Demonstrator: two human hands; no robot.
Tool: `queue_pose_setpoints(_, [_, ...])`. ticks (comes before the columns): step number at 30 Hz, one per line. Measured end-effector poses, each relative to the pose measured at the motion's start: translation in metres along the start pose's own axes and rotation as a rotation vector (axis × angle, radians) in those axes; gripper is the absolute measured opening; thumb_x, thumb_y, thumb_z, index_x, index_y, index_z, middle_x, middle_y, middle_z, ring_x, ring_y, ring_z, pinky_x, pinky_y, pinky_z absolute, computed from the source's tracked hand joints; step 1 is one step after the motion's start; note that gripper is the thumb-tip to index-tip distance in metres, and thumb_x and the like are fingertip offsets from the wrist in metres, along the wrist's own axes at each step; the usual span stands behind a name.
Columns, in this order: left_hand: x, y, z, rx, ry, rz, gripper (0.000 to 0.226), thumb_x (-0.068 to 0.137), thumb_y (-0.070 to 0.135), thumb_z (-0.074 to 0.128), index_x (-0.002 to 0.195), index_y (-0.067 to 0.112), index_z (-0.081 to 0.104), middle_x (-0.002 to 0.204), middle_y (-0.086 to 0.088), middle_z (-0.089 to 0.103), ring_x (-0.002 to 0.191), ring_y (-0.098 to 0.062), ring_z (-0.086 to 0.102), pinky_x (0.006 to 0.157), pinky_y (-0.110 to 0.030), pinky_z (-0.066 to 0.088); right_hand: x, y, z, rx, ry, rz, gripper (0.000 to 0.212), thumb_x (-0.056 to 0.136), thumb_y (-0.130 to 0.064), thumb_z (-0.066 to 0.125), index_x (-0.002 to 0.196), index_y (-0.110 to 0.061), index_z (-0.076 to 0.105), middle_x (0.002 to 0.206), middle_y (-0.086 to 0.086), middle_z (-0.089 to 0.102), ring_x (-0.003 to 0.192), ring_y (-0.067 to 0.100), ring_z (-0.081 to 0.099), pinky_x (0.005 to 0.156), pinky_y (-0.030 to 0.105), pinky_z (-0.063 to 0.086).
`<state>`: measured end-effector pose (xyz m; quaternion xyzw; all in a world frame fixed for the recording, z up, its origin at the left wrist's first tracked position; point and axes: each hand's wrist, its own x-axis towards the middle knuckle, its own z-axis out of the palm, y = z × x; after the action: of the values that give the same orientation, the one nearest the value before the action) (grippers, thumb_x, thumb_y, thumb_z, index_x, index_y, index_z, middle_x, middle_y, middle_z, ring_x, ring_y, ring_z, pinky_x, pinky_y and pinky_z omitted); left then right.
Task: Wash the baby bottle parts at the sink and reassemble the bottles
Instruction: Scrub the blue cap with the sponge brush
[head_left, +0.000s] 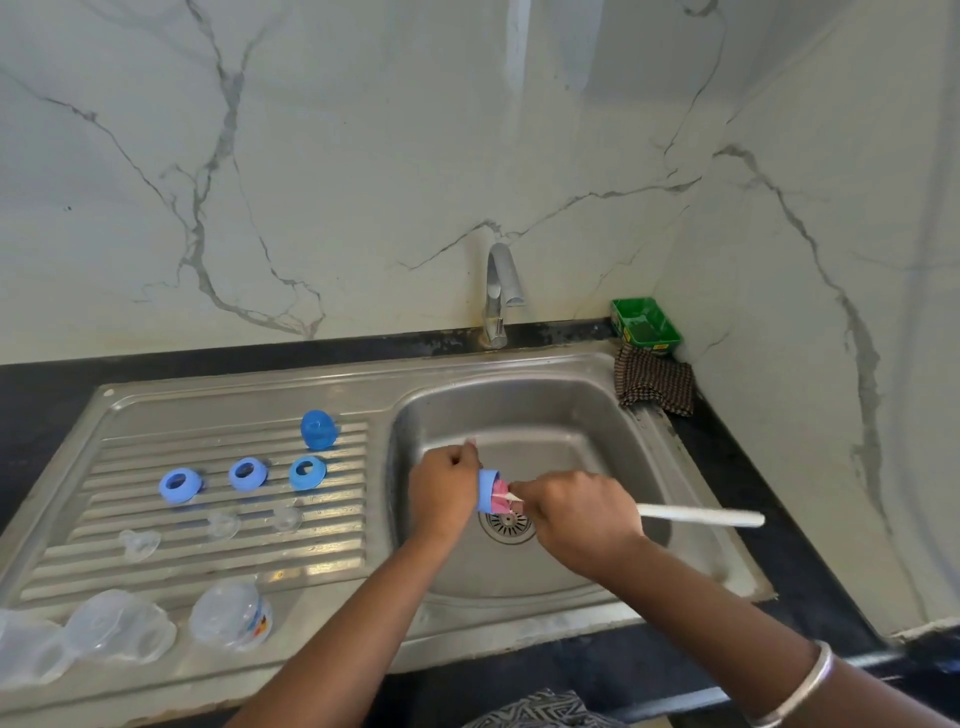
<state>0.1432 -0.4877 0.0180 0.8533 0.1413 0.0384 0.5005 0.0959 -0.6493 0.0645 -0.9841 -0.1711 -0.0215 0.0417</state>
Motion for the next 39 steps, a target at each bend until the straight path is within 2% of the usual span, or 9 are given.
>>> queue_pose_setpoints(5, [0.002, 0.002, -0.014, -0.211, 0.063, 0.349, 0.043, 0.097, 0.039, 0.056, 0.068, 0.01, 0.069, 0.062, 0.004, 0.068, 0.06, -0.01, 0.064, 0.058, -0.028, 0.05, 0.013, 0.001, 0.003, 1.138, -0.361, 0.476, 0.016, 0.093, -0.019, 0.063, 0.09, -0.021, 0.078, 0.049, -0.007, 0.043, 0.042, 0.008, 0.031, 0.045, 0.018, 0.027])
queue_pose_setpoints(13, [-0.002, 0.004, -0.019, -0.294, 0.04, 0.523, 0.046, 0.097, 0.042, 0.054, 0.067, 0.009, 0.062, 0.068, 0.01, 0.067, 0.066, -0.011, 0.064, 0.063, -0.034, 0.05, 0.014, 0.02, -0.011, 1.416, -0.864, 0.62, 0.022, 0.099, -0.036, 0.052, 0.096, -0.028, 0.072, 0.059, -0.009, 0.026, 0.043, 0.005, 0.016, 0.042, 0.015, 0.013])
queue_pose_setpoints(19, [-0.004, -0.008, -0.009, -0.193, 0.008, 0.525, 0.043, 0.1, 0.039, 0.052, 0.069, 0.011, 0.062, 0.068, 0.006, 0.068, 0.065, -0.011, 0.064, 0.06, -0.029, 0.05, 0.018, 0.005, -0.008, 0.899, -0.345, 0.392, 0.021, 0.089, -0.026, 0.064, 0.07, -0.02, 0.071, 0.054, -0.004, 0.045, 0.047, 0.015, 0.036, 0.051, 0.025, 0.033])
queue_pose_setpoints(23, [0.008, -0.004, -0.014, -0.298, -0.077, 0.272, 0.048, 0.103, 0.037, 0.05, 0.07, 0.009, 0.071, 0.066, -0.002, 0.07, 0.066, -0.017, 0.067, 0.063, -0.033, 0.054, 0.006, 0.007, -0.001, 0.355, -0.119, 0.144, 0.026, 0.09, -0.048, 0.051, 0.114, -0.055, 0.058, 0.086, -0.01, 0.07, 0.079, 0.02, 0.064, 0.066, 0.033, 0.05])
queue_pose_setpoints(27, [0.014, -0.001, -0.018, -0.373, -0.1, 0.102, 0.049, 0.104, 0.034, 0.048, 0.073, 0.007, 0.076, 0.07, -0.004, 0.073, 0.068, -0.018, 0.07, 0.064, -0.026, 0.053, -0.003, 0.026, 0.001, 0.171, 0.214, -0.096, 0.029, 0.088, -0.041, 0.053, 0.111, -0.041, 0.07, 0.081, -0.006, 0.067, 0.074, 0.026, 0.068, 0.052, 0.031, 0.043])
queue_pose_setpoints(30, [0.007, 0.0, -0.01, -0.279, -0.142, 0.136, 0.048, 0.103, 0.034, 0.05, 0.072, 0.006, 0.074, 0.065, 0.0, 0.071, 0.063, -0.011, 0.065, 0.061, -0.022, 0.049, -0.001, 0.03, 0.004, 0.101, 0.169, -0.068, 0.027, 0.093, -0.043, 0.054, 0.118, -0.044, 0.066, 0.087, -0.006, 0.067, 0.079, 0.025, 0.068, 0.055, 0.031, 0.042])
queue_pose_setpoints(35, [-0.002, -0.001, -0.006, -0.155, -0.079, 0.395, 0.04, 0.1, 0.037, 0.053, 0.071, 0.015, 0.069, 0.067, 0.013, 0.069, 0.065, -0.005, 0.063, 0.063, -0.02, 0.048, 0.005, 0.016, 0.012, 0.45, -0.135, 0.239, 0.024, 0.083, -0.05, 0.053, 0.105, -0.054, 0.06, 0.078, -0.011, 0.067, 0.072, 0.015, 0.06, 0.063, 0.031, 0.041])
queue_pose_setpoints(37, [-0.001, -0.004, -0.01, -0.163, -0.101, 0.486, 0.039, 0.098, 0.043, 0.051, 0.072, 0.018, 0.069, 0.072, 0.011, 0.07, 0.069, -0.007, 0.064, 0.067, -0.025, 0.05, 0.006, 0.013, 0.015, 0.895, -0.238, 0.339, 0.013, 0.085, -0.036, 0.062, 0.087, -0.033, 0.074, 0.058, -0.008, 0.05, 0.056, 0.013, 0.042, 0.061, 0.03, 0.035])
queue_pose_setpoints(39, [0.004, -0.006, -0.013, -0.221, -0.118, 0.49, 0.036, 0.098, 0.044, 0.05, 0.075, 0.022, 0.069, 0.076, 0.011, 0.072, 0.073, -0.007, 0.066, 0.07, -0.026, 0.051, 0.006, 0.014, 0.015, 1.22, -0.26, 0.437, 0.028, 0.091, -0.008, 0.063, 0.07, -0.021, 0.077, 0.053, -0.002, 0.043, 0.047, 0.009, 0.032, 0.052, 0.023, 0.029])
